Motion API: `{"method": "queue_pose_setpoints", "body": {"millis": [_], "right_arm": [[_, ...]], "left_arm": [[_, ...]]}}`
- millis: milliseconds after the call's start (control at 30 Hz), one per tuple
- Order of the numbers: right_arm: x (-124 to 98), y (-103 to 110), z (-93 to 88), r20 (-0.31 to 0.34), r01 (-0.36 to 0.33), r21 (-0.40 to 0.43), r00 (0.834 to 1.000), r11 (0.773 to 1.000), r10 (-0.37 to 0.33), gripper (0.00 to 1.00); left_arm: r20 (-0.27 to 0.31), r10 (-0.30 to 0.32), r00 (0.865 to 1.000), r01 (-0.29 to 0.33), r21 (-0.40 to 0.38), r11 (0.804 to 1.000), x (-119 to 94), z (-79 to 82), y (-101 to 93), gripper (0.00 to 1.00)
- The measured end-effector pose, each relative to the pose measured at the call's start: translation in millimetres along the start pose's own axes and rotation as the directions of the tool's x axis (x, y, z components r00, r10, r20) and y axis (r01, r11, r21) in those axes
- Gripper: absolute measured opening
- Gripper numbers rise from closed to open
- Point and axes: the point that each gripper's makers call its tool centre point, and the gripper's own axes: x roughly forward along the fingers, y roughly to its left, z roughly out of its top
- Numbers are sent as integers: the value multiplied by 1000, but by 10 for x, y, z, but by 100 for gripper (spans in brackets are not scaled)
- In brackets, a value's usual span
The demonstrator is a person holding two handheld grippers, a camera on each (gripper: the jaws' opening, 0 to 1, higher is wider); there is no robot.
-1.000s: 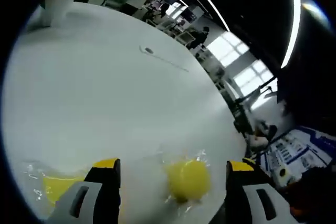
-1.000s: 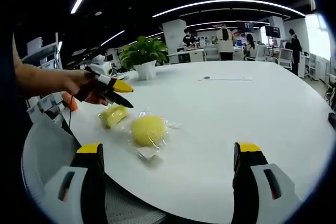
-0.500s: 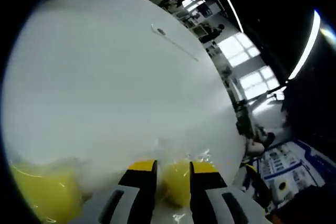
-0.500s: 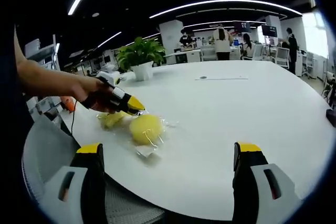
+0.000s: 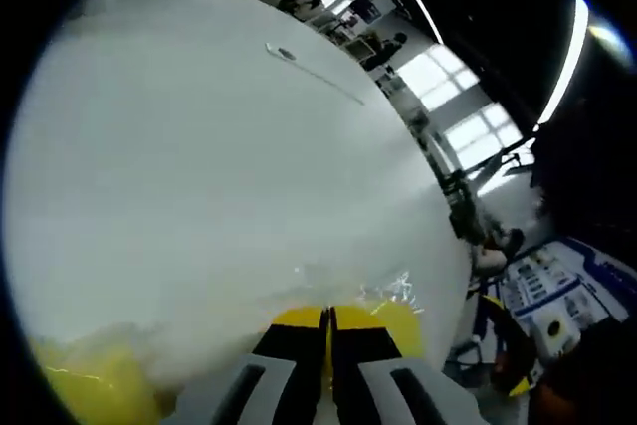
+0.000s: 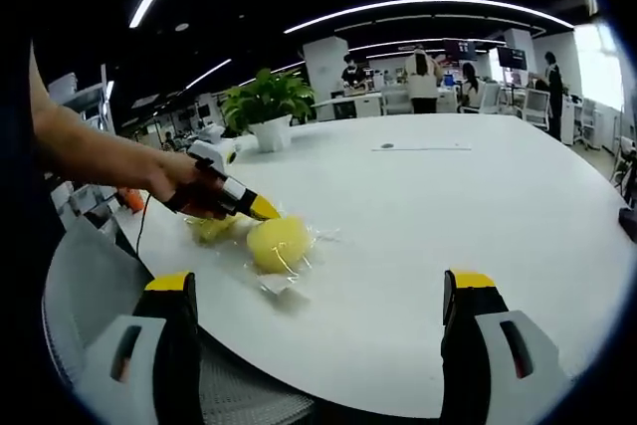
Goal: Compare the silicone blocks by pressing each to a similar depth, holding the contact briefly, and releasing to observe deformation and rebound differences across the visible hardness samples.
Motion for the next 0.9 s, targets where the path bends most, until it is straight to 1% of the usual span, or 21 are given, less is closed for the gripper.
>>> {"method": "queue_pose_setpoints", "body": {"millis": [100,133,267,333,367,433,500,533,600,700,733,767,800,833,867,900], "right_arm": [[4,7,7,-4,-3,-6,1000,1000,3,96],[5,11,14,-5,-4,-8,1000,1000,4,96],[19,7,32,-7,-4,-14,1000,1000,4,96],[34,22,40,-14,-10,-22,1000,1000,10,96],[39,29,45,-16,-13,-24,1000,1000,12,96],[46,35,67,-15,-17,-30,1000,999,16,96],[53,21,71,-17,-15,-30,1000,999,15,96],[53,24,93,-14,-14,-29,1000,999,14,96],[61,22,143,3,-13,-25,1000,1000,13,96],[69,7,216,30,-3,-17,1000,1000,4,96],[66,21,253,39,-7,-14,999,1000,8,96],[66,30,272,44,-11,-13,999,1000,12,96],[67,34,280,46,-13,-15,999,1000,14,96],[72,54,285,42,-19,-31,999,999,20,96],[73,73,285,38,-22,-40,999,999,24,96],[78,89,279,34,-29,-42,999,999,31,96]], "left_arm": [[-2,-4,1000,4,-6,1000,-10,12,-17,0],[-6,0,1000,0,-36,999,-22,9,-28,0],[3,10,1000,-10,-18,1000,-87,-13,-57,0],[23,-16,1000,16,-11,1000,-118,9,-113,0],[33,-29,999,30,-33,999,-120,19,-153,0],[53,-45,998,46,-27,999,-147,41,-236,0],[113,-78,991,75,28,997,-158,128,-361,0],[130,-84,988,80,35,996,-172,155,-405,0],[146,-130,981,115,109,987,-213,195,-553,0],[156,-170,973,146,154,977,-264,243,-683,0],[159,-174,972,148,161,976,-287,254,-714,0],[170,-190,967,162,166,973,-324,278,-765,0],[175,-203,963,181,135,974,-350,295,-805,0],[193,-232,953,212,120,970,-387,328,-866,0],[200,-234,951,207,148,967,-410,340,-881,0],[204,-233,951,192,203,960,-437,353,-909,0]]}}
